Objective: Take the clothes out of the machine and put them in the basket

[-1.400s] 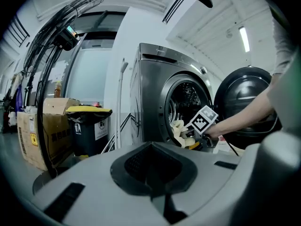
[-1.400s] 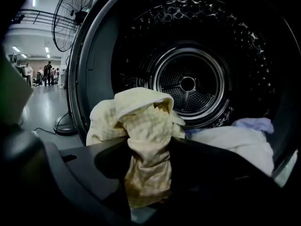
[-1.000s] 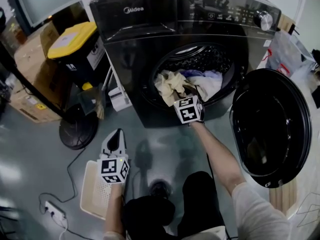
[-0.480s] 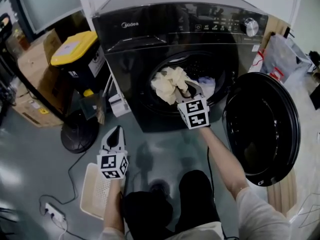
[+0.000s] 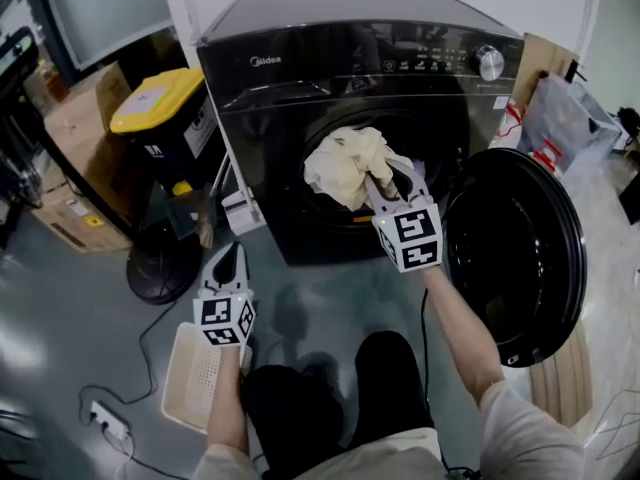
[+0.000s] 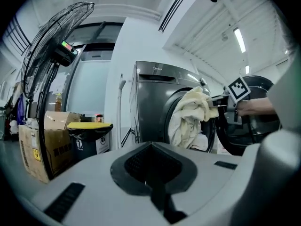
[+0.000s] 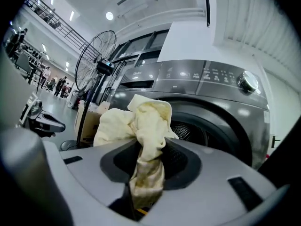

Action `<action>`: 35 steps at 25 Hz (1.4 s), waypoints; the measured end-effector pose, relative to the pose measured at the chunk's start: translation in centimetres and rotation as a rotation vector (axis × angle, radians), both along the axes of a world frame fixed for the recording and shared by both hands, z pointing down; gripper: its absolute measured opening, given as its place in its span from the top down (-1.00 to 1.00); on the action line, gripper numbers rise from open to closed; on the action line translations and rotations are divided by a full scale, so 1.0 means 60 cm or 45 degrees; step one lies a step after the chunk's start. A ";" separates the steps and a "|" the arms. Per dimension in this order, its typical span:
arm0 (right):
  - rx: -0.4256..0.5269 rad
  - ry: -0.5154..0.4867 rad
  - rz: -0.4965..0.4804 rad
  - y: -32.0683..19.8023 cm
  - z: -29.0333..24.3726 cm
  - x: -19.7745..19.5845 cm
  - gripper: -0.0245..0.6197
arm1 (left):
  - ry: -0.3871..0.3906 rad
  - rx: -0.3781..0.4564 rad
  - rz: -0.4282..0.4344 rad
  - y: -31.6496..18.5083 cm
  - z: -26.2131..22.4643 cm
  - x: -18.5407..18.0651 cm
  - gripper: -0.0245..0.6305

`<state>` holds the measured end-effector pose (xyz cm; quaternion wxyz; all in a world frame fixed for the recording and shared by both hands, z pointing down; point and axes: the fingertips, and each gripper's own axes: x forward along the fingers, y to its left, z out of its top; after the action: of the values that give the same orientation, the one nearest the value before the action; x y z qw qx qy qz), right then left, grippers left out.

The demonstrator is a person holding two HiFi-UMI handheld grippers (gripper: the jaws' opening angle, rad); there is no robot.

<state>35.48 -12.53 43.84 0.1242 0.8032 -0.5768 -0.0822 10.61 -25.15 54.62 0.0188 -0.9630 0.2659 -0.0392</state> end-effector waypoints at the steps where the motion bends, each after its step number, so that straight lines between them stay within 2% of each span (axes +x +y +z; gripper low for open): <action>1: 0.002 0.000 -0.007 0.010 -0.002 -0.008 0.50 | 0.005 0.001 -0.005 0.000 -0.004 -0.002 0.87; 8: -0.013 0.000 -0.122 0.048 0.000 -0.084 0.50 | 0.036 0.009 -0.039 0.008 -0.027 -0.020 0.87; 17: -0.023 -0.013 -0.397 -0.020 0.014 -0.220 0.51 | 0.014 0.007 -0.188 -0.003 -0.018 -0.120 0.87; 23: -0.001 -0.082 -0.632 -0.100 0.033 -0.349 0.51 | -0.013 0.018 -0.408 -0.033 -0.011 -0.278 0.87; 29: 0.026 -0.191 -0.923 -0.168 0.046 -0.521 0.51 | -0.039 0.015 -0.666 -0.030 0.001 -0.468 0.87; 35: 0.018 -0.282 -1.212 -0.207 0.051 -0.674 0.51 | -0.069 -0.007 -0.893 -0.014 0.013 -0.608 0.87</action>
<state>-4.97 -24.98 46.89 0.0054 0.4551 -0.8892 -0.0477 -25.89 -25.97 55.41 0.0087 -0.8118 0.5797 -0.0694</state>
